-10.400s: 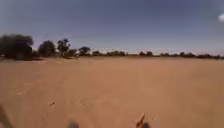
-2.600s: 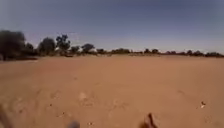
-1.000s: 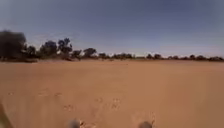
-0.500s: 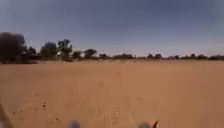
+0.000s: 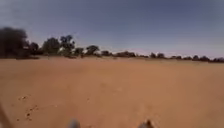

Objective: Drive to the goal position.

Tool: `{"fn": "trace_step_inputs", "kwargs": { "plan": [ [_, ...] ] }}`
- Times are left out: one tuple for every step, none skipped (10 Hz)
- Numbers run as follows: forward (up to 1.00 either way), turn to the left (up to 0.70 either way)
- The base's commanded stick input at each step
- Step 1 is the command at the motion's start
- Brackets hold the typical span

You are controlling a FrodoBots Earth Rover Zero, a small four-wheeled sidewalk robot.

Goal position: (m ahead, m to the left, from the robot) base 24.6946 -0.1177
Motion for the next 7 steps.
{"fn": "trace_step_inputs", "kwargs": {
  "plan": [
    [0.7,0.0],
    [0.7,0.0],
    [0.7,0.0],
    [0.7,0.0],
    [0.7,0.0],
    [0.7,0.0],
    [0.7,0.0]
  ]
}}
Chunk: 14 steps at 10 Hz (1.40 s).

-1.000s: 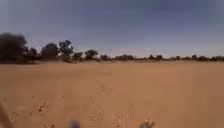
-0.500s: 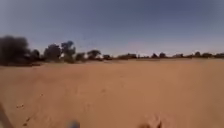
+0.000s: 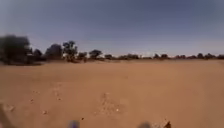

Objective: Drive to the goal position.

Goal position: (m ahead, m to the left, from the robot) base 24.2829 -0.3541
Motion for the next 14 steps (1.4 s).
{"fn": "trace_step_inputs", "kwargs": {
  "plan": [
    [0.7,0.0],
    [0.7,0.0],
    [0.7,0.0],
    [0.7,0.0],
    [0.7,0.0],
    [0.7,0.0],
    [0.7,0.0],
    [0.7,0.0],
    [0.7,0.0],
    [0.7,0.0],
    [0.7,0.0],
    [0.7,0.0],
    [0.7,0.0],
    [0.7,0.0]
  ]
}}
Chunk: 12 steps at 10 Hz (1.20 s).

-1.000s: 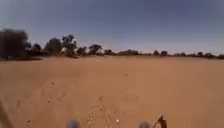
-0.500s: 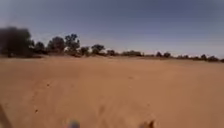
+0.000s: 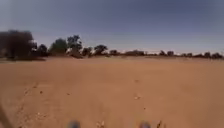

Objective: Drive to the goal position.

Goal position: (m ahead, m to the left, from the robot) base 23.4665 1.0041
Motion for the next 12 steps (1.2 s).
{"fn": "trace_step_inputs", "kwargs": {
  "plan": [
    [0.7,0.0],
    [0.7,0.0],
    [0.7,0.0],
    [0.7,0.0],
    [0.7,0.0],
    [0.7,0.0],
    [0.7,0.0],
    [0.7,0.0],
    [0.7,0.0],
    [0.7,0.0],
    [0.7,0.0],
    [0.7,0.0]
  ]
}}
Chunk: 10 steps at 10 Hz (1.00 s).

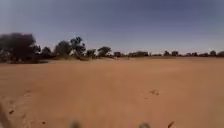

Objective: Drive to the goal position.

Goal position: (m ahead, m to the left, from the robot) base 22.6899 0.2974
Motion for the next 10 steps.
{"fn": "trace_step_inputs", "kwargs": {
  "plan": [
    [0.7,0.0],
    [0.7,0.0],
    [0.7,0.0],
    [0.7,0.0],
    [0.7,0.0],
    [0.7,0.0],
    [0.7,0.0],
    [0.7,0.0],
    [0.7,0.0],
    [0.7,0.0]
  ]
}}
